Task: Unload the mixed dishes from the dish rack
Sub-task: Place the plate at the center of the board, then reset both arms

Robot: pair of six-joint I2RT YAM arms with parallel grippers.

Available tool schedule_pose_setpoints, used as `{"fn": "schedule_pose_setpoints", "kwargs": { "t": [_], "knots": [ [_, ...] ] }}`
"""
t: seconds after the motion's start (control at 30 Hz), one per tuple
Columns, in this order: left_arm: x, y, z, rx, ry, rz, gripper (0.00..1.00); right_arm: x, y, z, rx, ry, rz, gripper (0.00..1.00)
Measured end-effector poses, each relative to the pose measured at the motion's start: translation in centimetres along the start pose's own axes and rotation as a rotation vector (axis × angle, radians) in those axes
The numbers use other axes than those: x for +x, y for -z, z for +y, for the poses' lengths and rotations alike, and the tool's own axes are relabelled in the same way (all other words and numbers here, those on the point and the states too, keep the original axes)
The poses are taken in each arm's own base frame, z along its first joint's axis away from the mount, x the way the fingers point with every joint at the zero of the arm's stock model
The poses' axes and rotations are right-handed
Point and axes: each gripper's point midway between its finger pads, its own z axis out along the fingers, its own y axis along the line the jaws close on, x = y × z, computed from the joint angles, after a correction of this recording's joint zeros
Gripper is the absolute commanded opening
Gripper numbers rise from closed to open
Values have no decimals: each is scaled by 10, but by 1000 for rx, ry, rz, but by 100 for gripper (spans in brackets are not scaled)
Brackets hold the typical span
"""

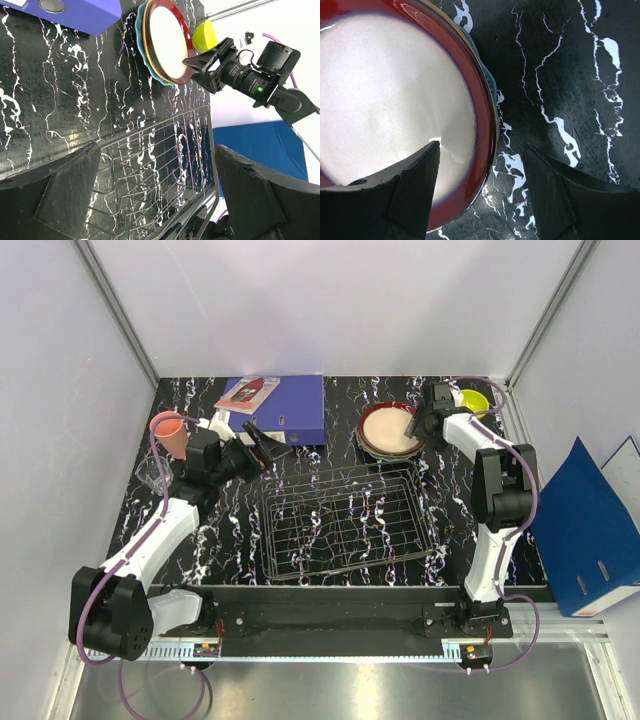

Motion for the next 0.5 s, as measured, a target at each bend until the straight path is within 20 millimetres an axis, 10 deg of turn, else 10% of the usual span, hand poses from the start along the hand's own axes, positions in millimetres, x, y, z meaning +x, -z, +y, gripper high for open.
{"fn": "schedule_pose_setpoints", "kwargs": {
  "t": [0.23, 0.5],
  "knots": [
    [0, 0, 1, -1, -14, 0, 99, -27, 45, 5, -50, -29, -89, 76],
    [-4, 3, 3, -51, -72, -1, 99, -87, 185, 42, -327, -102, -388, 78]
  ]
}}
